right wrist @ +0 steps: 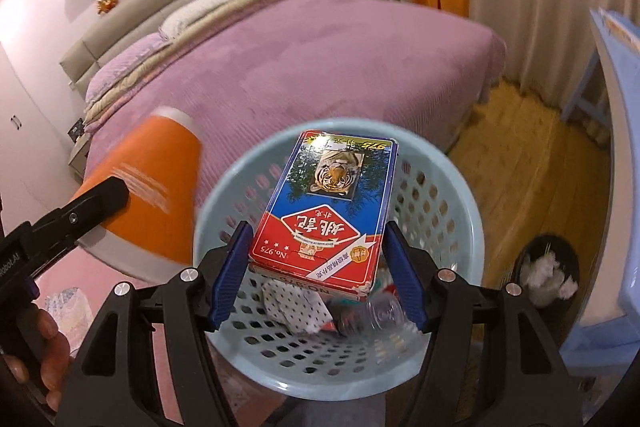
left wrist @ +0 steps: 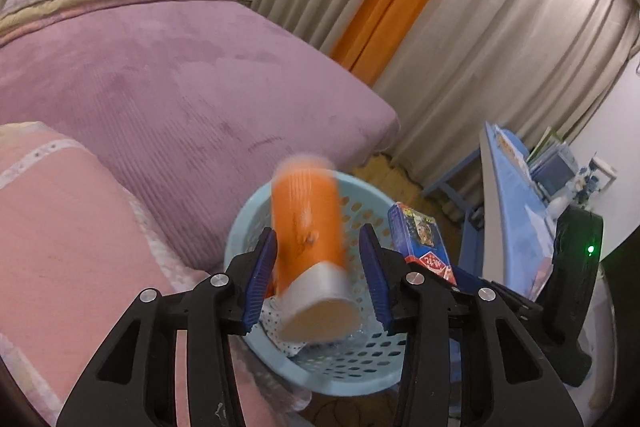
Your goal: Collect trash
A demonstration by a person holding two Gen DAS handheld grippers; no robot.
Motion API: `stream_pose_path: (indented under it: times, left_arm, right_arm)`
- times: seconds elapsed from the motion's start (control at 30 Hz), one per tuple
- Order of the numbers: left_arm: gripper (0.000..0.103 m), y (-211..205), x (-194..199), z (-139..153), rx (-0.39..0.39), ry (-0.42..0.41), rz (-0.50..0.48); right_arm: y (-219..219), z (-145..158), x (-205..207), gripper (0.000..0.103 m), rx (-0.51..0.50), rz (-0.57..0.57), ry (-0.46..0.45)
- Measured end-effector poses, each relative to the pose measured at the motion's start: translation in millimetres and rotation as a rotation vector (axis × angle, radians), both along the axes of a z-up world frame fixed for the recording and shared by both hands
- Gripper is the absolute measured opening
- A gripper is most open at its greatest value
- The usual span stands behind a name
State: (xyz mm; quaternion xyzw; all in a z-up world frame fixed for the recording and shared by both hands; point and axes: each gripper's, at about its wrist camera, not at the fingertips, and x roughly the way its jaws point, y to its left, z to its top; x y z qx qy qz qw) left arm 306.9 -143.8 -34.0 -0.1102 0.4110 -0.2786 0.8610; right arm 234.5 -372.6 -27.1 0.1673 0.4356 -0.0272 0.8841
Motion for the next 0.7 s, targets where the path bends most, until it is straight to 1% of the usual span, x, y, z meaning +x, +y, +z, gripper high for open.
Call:
stream_pose_path:
  times: [0.03,0.1,0.23,0.3,0.37,0.5,0.57,0.7]
  left_arm:
    - [0.043,-4,1,-2,0.006,0.003,-0.004]
    - [0.056,-7,1,-7,0.002,0.021,-0.013]
    - [0.057,-4,-5,-8,0.003,0.016,-0.015]
    - [0.062,-4,-7,-5,0.000,0.012,-0.011]
    - [0.066,3,-15,-3,-0.005,-0.004,0.000]
    - [0.073,16,-30,6,0.015,-0.049,0.033]
    - [0.075,24,-40,12,0.030,-0.078,0.055]
    - [0.078,38,-59,22,0.034,-0.117,0.083]
  right_arm:
    - [0,-4,1,0.064,-0.001,-0.002,0.001]
    - [0,-8,-1,0.064,-0.001,-0.004,0.005]
    - [-1,-10,-5,0.066,-0.001,-0.013,-0.002]
    - [-2,-11,-7,0.066,0.004,-0.011,-0.008]
    - [-1,-12,-10,0.066,0.005,-0.005,-0.014]
    - [10,-4,-20,0.066,-0.001,0.026,-0.038]
    - [16,2,-26,0.066,-0.007,0.043,-0.058]
    - [36,18,-39,0.066,-0.026,0.084,-0.099]
